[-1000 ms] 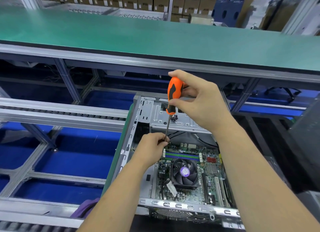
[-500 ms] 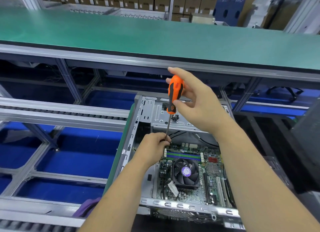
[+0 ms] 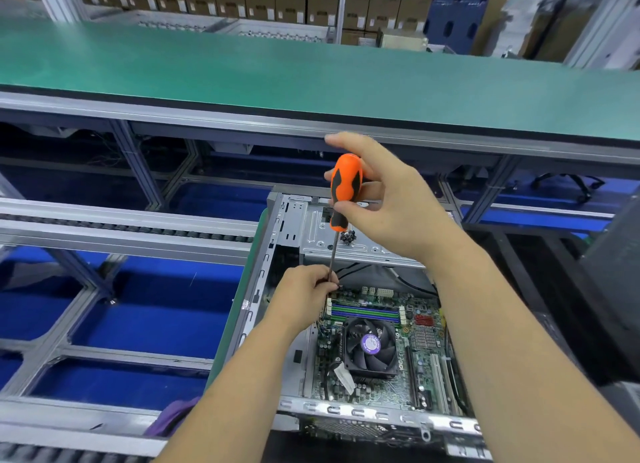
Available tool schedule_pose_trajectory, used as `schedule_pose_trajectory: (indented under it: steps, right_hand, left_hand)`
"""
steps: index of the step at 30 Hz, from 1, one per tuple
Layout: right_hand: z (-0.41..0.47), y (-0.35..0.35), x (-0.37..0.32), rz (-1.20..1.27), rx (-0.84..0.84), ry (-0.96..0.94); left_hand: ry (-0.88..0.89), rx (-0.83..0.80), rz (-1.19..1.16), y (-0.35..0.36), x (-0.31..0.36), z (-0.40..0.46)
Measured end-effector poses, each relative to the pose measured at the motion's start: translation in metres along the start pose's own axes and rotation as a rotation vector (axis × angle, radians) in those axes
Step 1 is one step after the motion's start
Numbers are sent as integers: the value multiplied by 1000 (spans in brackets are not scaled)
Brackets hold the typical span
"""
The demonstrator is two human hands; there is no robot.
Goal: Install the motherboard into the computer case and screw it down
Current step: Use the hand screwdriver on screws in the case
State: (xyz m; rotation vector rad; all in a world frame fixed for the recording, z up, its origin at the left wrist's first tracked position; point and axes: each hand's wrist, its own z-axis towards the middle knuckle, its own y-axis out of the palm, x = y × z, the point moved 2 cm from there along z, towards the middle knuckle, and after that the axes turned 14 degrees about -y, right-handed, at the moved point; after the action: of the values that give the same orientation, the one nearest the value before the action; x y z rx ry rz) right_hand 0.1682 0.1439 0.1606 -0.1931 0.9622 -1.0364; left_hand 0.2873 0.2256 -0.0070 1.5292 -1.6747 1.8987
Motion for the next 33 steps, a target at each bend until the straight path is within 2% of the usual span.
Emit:
schedule_pose_trajectory:
  steps: [6,11,16,20,25,30,33]
  right_hand:
    - [2,-1,-2,-126,41,-6]
    - [-2,-5,-9,95,55,-9]
    - [-2,-6,-10,14,94,13]
    - [-2,-7,-11,76,17,12]
    - [-2,-4,-11,-107,91,7]
    - [-5,-3,-11,171,70,-6]
    - [-9,2,-8,79,150,9]
  left_hand:
    - [-14,7,-13,1,-1,-1]
    - [43,-13,32,1,0,-2]
    - [37,-9,30,3,-1,0]
    - [24,-4,23,3,-3,0]
    - [16,10,38,2,-2,-1]
    - [35,-1,73,2,-1,-2]
    - [-1,31,98,0,-2,0]
